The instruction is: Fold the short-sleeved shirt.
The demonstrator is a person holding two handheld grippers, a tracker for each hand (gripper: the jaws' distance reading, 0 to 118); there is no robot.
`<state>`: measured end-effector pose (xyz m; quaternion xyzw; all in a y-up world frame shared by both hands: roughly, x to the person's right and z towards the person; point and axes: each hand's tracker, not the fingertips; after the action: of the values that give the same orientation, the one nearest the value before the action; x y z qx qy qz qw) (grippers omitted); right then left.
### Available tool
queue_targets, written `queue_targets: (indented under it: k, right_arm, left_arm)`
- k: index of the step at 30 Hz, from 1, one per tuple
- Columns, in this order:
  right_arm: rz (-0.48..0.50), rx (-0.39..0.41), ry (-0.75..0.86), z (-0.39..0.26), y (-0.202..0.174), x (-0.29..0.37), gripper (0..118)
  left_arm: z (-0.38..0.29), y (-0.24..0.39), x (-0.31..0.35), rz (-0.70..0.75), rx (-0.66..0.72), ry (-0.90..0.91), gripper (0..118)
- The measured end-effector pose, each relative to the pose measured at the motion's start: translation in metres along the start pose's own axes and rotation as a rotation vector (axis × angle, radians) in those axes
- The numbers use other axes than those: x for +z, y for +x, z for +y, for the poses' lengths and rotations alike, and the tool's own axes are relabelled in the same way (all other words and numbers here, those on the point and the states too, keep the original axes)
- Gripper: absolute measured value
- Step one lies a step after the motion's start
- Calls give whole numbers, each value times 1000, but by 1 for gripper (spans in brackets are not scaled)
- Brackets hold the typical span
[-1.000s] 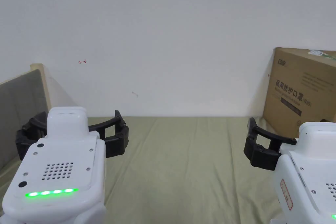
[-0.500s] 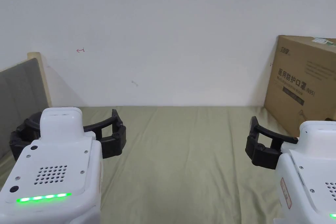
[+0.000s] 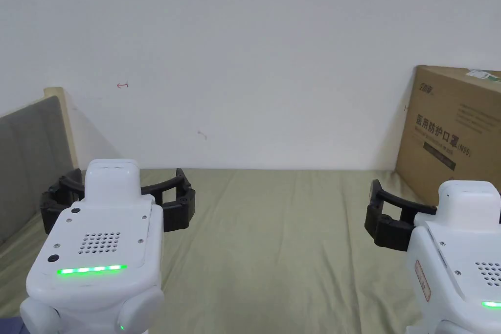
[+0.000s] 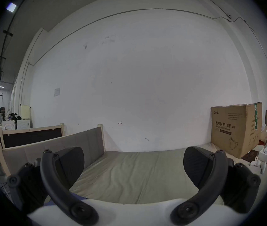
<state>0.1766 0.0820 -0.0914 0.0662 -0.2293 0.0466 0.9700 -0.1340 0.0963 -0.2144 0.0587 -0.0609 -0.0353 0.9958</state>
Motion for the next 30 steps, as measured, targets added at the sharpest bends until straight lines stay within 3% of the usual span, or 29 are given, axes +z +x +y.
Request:
queue_targets:
  k: [21, 22, 23, 24, 25, 26, 27, 30]
  right_arm:
    - [3, 18, -16, 13, -3, -1, 118]
    - [-4, 10, -40, 13, -3, 2, 118]
    - [11, -5, -71, 13, -1, 4, 117]
    - [39, -27, -91, 12, 0, 6, 112]
    - [37, -37, -68, 10, 0, 10, 68]
    - [19, -46, -52, 7, -2, 14, 0]
    - [-86, -36, -76, -3, -3, 12, 0]
    - [-9, -75, -64, -25, 9, 5, 0]
  left_arm:
    - [8, 1, -3, 18, -1, -7, 118]
    - [8, 1, -1, 16, -2, -14, 116]
    - [8, 2, 2, 3, -5, -21, 102]
    - [8, 4, 4, -25, -23, -36, 62]
    - [7, 7, 3, -10, -45, -43, 0]
    - [1, 10, 3, 20, -94, -67, 0]
    - [1, 9, 7, 7, -70, -37, 0]
    - [4, 11, 11, -31, -66, -76, 0]
